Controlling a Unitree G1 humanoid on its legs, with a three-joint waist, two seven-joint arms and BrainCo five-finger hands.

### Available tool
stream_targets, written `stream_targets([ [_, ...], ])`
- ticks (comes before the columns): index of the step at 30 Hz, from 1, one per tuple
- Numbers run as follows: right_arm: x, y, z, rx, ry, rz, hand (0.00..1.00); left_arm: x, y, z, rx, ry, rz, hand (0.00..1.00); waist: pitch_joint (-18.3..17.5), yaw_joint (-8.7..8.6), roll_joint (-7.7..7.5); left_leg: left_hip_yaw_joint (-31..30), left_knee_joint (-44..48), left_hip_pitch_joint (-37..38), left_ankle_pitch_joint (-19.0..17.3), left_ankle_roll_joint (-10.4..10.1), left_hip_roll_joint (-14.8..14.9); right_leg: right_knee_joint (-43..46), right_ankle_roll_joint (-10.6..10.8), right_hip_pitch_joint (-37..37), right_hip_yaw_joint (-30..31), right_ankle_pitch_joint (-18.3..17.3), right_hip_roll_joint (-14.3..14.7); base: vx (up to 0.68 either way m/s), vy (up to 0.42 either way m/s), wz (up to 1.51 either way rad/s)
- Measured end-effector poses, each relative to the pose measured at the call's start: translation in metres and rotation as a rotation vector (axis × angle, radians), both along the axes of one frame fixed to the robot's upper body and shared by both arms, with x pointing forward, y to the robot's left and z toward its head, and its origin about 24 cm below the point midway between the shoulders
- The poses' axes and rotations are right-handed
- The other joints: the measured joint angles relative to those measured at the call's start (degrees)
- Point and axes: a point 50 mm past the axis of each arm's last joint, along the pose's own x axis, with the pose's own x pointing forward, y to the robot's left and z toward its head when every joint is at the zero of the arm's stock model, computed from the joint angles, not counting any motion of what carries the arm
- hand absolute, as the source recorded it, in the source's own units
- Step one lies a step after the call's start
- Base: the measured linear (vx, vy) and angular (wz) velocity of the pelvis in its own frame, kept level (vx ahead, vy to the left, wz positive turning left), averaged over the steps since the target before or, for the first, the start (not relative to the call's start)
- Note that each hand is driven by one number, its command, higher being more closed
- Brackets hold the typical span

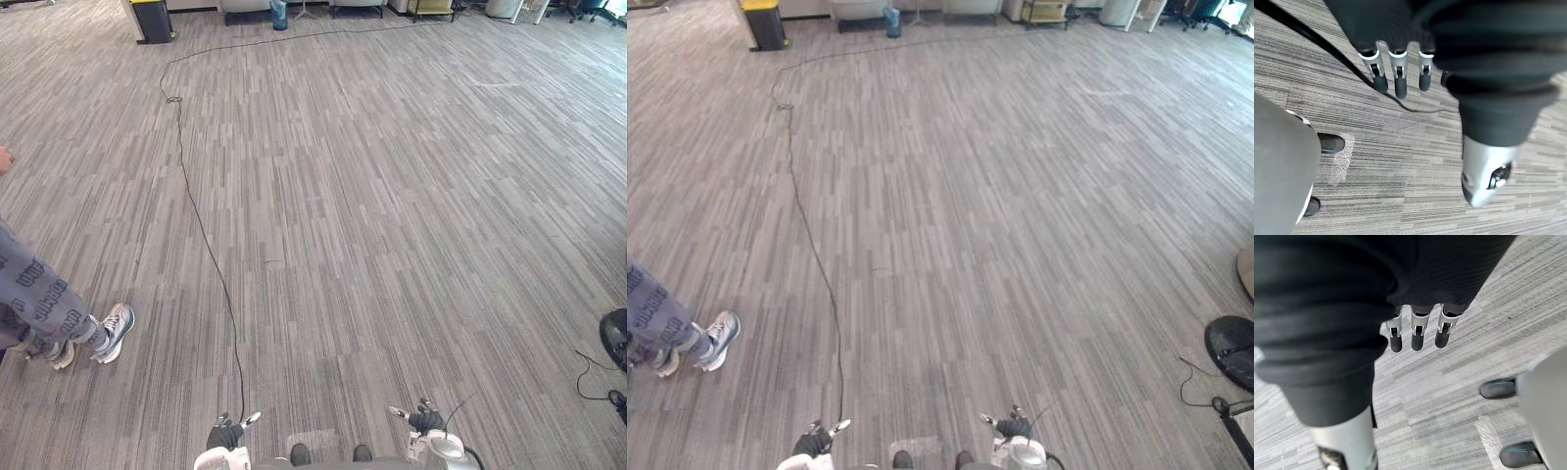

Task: Pick up cushions and gather them together orderly.

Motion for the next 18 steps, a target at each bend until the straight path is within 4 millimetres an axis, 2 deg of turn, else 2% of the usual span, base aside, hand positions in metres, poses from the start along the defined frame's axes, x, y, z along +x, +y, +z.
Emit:
stream_targets([
  [14, -0.0052, -0.0014, -0.0024, 0.013, 0.02, -0.04, 0.0, 0.0013, -0.0026, -0.0013, 0.005, 0.02, -0.024, 0.0, -0.03, 0.37, -0.1, -0.13, -0.05, -0.29, 0.13, 0.06, -0.01, -0.42, 0.01, 0.14, -0.87, -0.04, -0.07, -0.03, -0.031, 0.03],
  [18, -0.0076, -0.0009, -0.0038, 0.024, 0.03, -0.054, 0.0, 0.0035, -0.0029, -0.0008, 0.007, 0.018, -0.03, 0.0, 0.01, 1.1, -0.19, -0.23, -0.05, -0.49, 0.07, -0.03, 0.04, -0.32, -0.15, -0.03, -1.03, -0.24, -0.04, -0.02, -0.038, 0.01],
])
